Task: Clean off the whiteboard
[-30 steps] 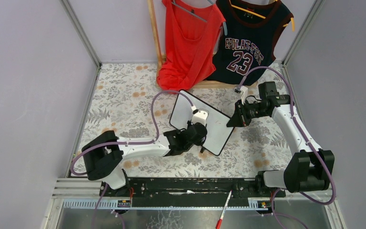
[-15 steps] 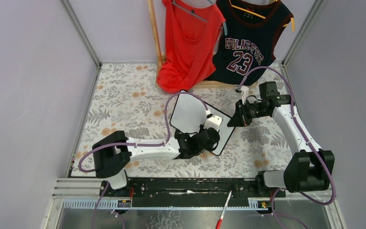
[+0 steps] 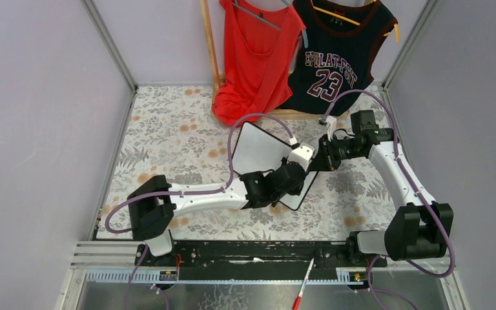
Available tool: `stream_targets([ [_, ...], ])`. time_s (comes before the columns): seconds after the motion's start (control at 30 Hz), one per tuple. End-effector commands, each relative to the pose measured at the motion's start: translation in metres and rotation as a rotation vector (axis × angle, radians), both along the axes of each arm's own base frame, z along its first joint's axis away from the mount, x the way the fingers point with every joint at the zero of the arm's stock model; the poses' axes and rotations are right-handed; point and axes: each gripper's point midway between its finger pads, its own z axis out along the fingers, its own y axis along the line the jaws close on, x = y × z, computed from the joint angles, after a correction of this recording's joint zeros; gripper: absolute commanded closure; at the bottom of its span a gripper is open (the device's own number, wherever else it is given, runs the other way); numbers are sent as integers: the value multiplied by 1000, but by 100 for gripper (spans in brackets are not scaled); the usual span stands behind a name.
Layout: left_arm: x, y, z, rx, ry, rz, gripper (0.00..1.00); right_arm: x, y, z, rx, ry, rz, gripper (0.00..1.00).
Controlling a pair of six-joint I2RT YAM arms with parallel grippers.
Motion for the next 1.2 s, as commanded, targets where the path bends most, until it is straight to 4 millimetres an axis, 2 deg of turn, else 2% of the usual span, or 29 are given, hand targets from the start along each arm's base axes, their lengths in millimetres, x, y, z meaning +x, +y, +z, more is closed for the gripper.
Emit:
stream_targets([
  [0.0, 41, 3, 39, -36, -113, 69, 100, -13, 14, 16, 73, 8, 62, 100],
  [0.23, 67, 33, 39, 9, -130, 132, 100, -14, 14, 16, 71, 3, 65, 100],
  [0.47, 87, 79, 37, 15, -126, 220, 100, -13, 14, 15, 72, 6, 66, 100],
  [0.57, 88, 86, 35, 4, -117, 223, 100, -13, 14, 14, 70, 9, 67, 100],
  [0.67, 84, 76, 32, -24, -86, 185, 100, -13, 15, 14, 69, 11, 68, 100],
  [0.77, 75, 55, 27, -49, -58, 134, 100, -13, 15, 14, 68, 12, 69, 100],
  [1.0, 38, 2, 27, -88, -30, 15, 100, -13, 14, 13, 66, 11, 67, 100],
  [1.1, 28, -8, 29, -103, -17, -19, 100, -12, 14, 13, 64, 14, 67, 100],
  [1.17, 28, -6, 31, -104, -20, -16, 100, -13, 15, 12, 64, 14, 69, 100],
])
